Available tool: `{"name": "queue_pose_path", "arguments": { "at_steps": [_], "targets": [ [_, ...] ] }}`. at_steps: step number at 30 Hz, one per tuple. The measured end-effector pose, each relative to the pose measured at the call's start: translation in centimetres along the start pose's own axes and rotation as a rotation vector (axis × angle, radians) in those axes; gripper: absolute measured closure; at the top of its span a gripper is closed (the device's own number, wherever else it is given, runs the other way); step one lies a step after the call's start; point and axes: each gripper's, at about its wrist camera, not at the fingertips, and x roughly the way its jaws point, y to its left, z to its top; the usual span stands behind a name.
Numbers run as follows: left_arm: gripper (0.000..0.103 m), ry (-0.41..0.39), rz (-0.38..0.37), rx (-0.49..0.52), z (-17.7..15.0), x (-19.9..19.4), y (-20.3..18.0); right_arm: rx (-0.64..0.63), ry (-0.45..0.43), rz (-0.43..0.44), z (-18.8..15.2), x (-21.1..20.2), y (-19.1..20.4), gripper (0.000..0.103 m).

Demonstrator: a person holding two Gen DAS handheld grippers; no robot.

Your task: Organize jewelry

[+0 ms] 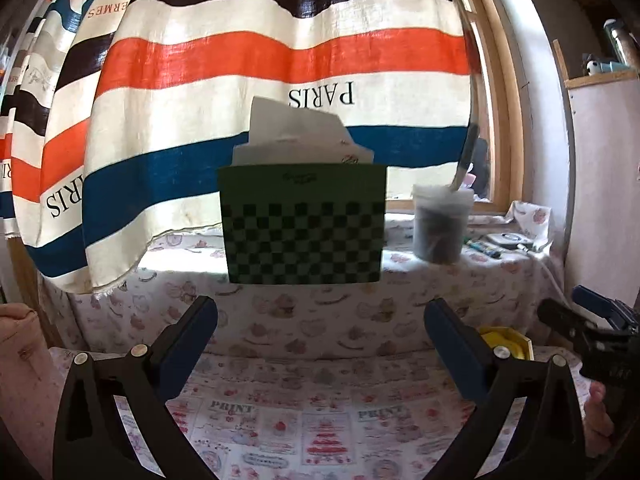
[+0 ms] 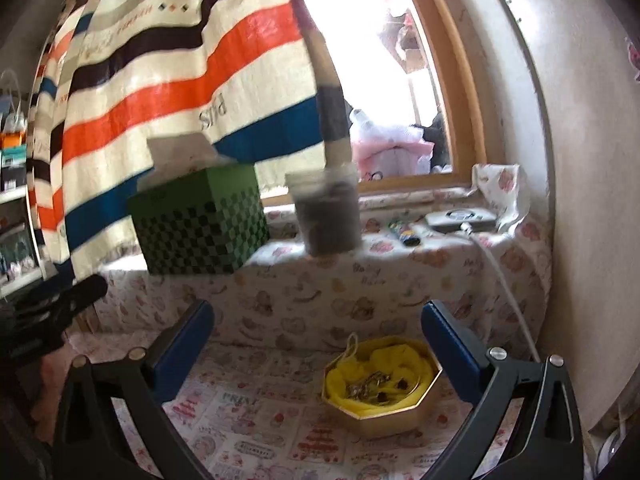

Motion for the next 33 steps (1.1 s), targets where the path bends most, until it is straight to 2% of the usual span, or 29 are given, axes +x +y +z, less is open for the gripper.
{"name": "queue_pose_path", "arguments": {
  "at_steps": [3, 6, 8, 10, 14, 19, 33],
  "targets": [
    [0.001, -0.007, -0.003, -0.031, -1.3, 0.5, 0.8, -0.018, 0.022, 0.005, -1.5, 0.8, 0.6, 0.000],
    [0.001, -0.001, 0.005, -0.058, -3.5, 1.1, 1.5, -0.021, 0.081, 0.018, -2.6, 2.1, 1.0, 0.000],
    [0.001, 0.036, 0.019, -0.063, -4.5, 1.9, 1.8, -0.029, 0.068, -0.002, -3.0, 2.1, 1.1, 0.000],
    [0.001, 0.088, -0.002, -0.076, -4.9, 2.8, 2.1, -0.040, 0.056, -0.025, -3.4, 2.1, 1.1, 0.000],
    [0.001, 0.100, 0.012, -0.065, -5.7, 3.2, 2.0, -0.037, 0.059, -0.051, -3.9, 2.5, 0.8, 0.000],
    [0.000, 0.073, 0.023, 0.002, -6.7, 2.9, 0.6, -0.053, 0.056, -0.064, -4.1, 2.6, 0.9, 0.000],
    [0.000, 0.049, 0.027, -0.024, -6.4, 2.5, 0.6, -0.095, 0.029, -0.129, -4.1, 2.3, 1.8, 0.000]
  ]
}}
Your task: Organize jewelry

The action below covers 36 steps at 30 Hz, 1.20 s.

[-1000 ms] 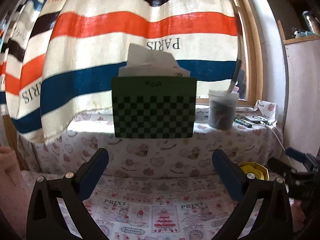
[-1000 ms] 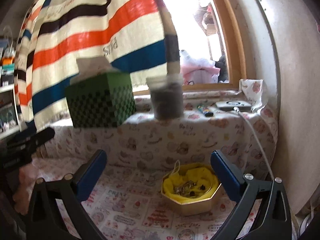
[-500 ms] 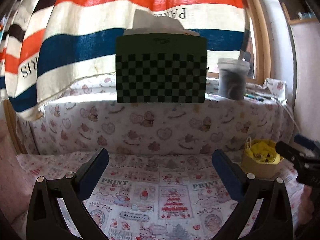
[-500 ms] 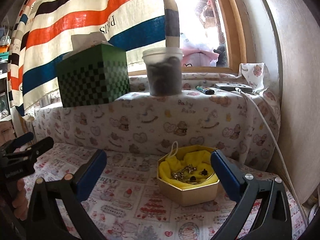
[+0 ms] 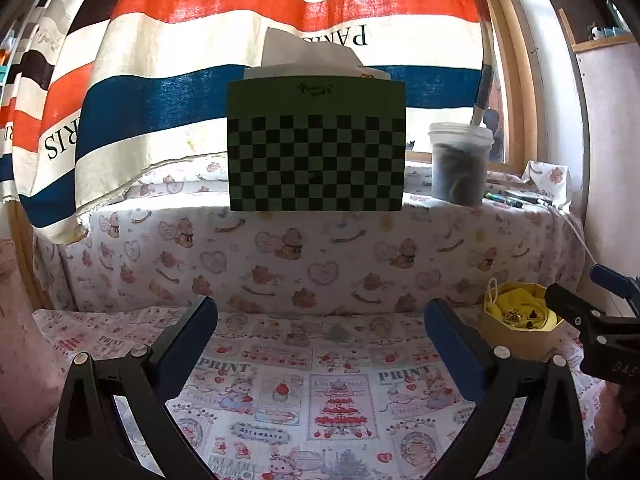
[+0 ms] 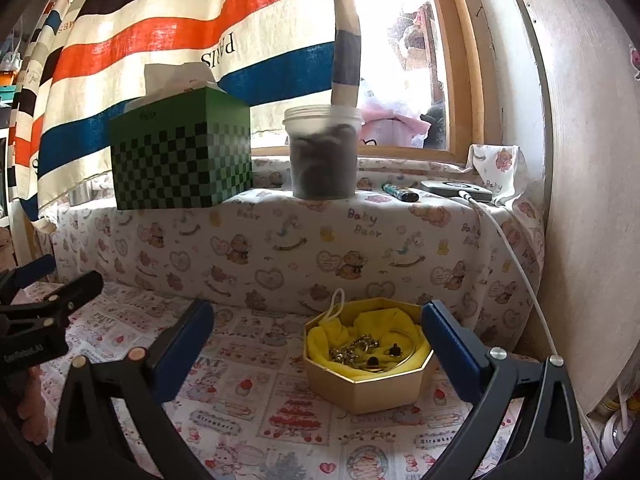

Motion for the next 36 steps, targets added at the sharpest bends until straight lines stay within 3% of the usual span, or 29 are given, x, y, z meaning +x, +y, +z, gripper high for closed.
{"name": "queue_pose_path", "arguments": {
  "at_steps": [9, 36],
  "targets": [
    [0.000, 0.018, -0.006, 0.031, -0.11, 0.09, -0.67, 0.012, 0.003, -0.032, 0.00, -0.16, -0.31, 0.000],
    [0.000, 0.043, 0.002, 0.021, -0.10, 0.58, -0.40, -0.001, 0.013, -0.017, -0.08, 0.00, -0.06, 0.000]
  ]
}}
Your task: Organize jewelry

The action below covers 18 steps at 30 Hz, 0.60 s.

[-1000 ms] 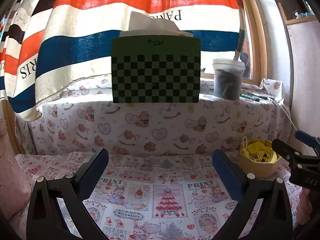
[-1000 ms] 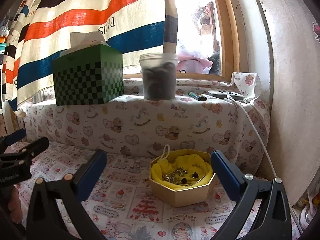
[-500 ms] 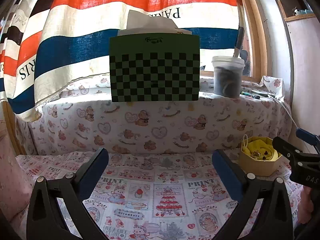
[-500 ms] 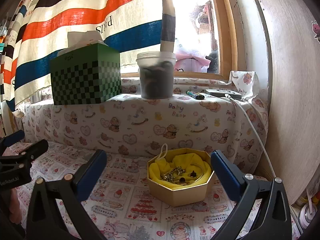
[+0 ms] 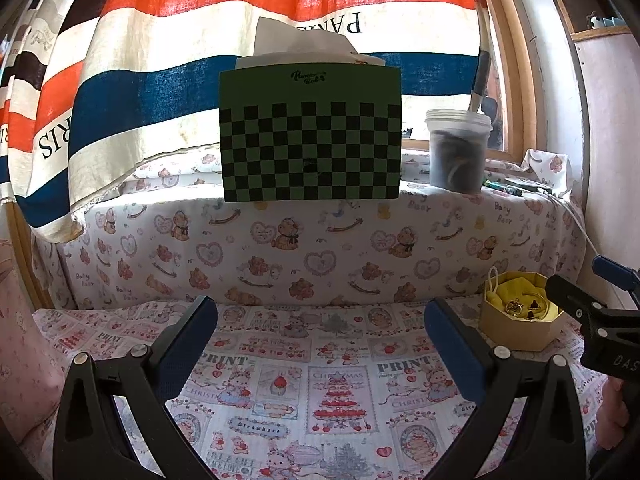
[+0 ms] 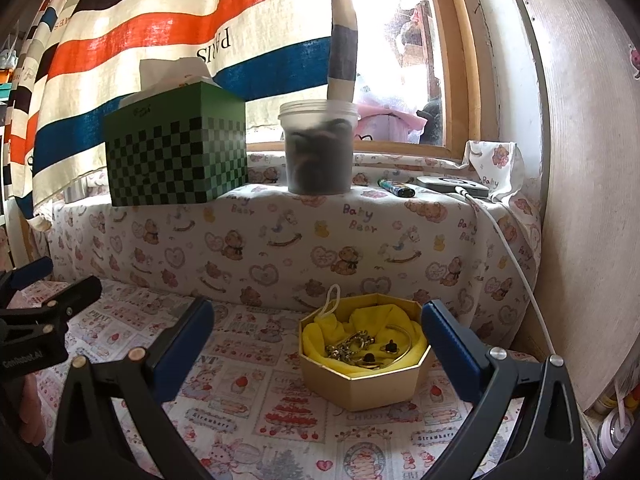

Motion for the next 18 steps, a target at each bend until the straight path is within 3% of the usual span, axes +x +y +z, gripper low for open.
{"name": "queue_pose_path", "arguments": {
  "at_steps": [18],
  "targets": [
    [0.000, -0.001, -0.001, 0.000, 0.06, -0.03, 0.11, 0.004, 0.010, 0.001, -0.04, 0.12, 0.02, 0.000]
  ]
}}
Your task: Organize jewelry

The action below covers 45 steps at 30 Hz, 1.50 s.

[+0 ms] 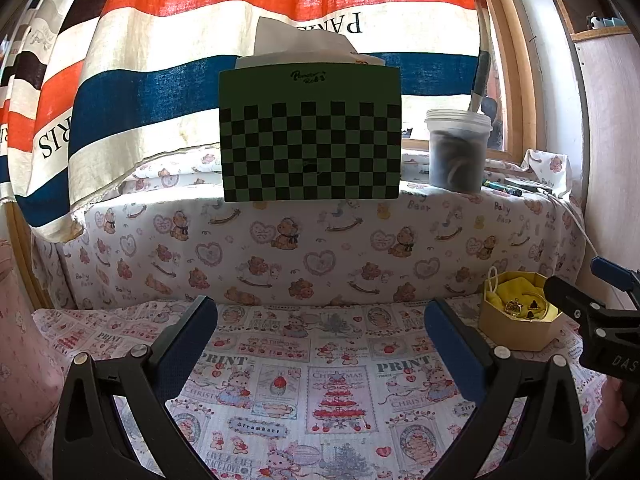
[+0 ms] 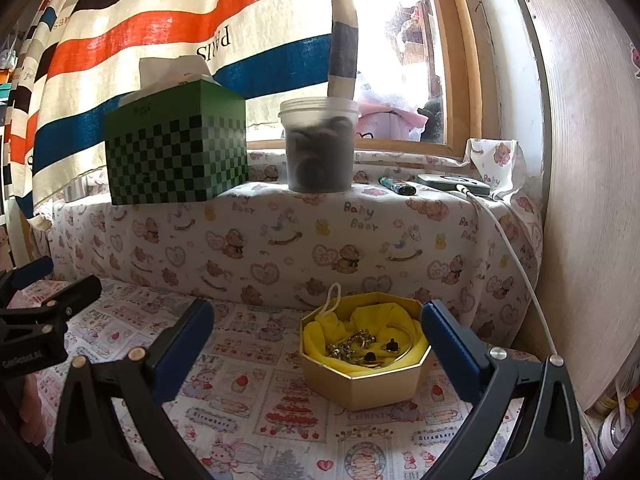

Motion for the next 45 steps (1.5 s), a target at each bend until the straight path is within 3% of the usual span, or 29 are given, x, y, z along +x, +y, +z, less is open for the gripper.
{"name": "queue_pose_path", "arguments": {
  "at_steps": [45],
  "targets": [
    [0.000, -0.004, 0.000, 0.001, 0.06, -0.02, -0.04, -0.003, 0.009, 0.011, -0.03, 0.13, 0.01, 0.000]
  ]
}}
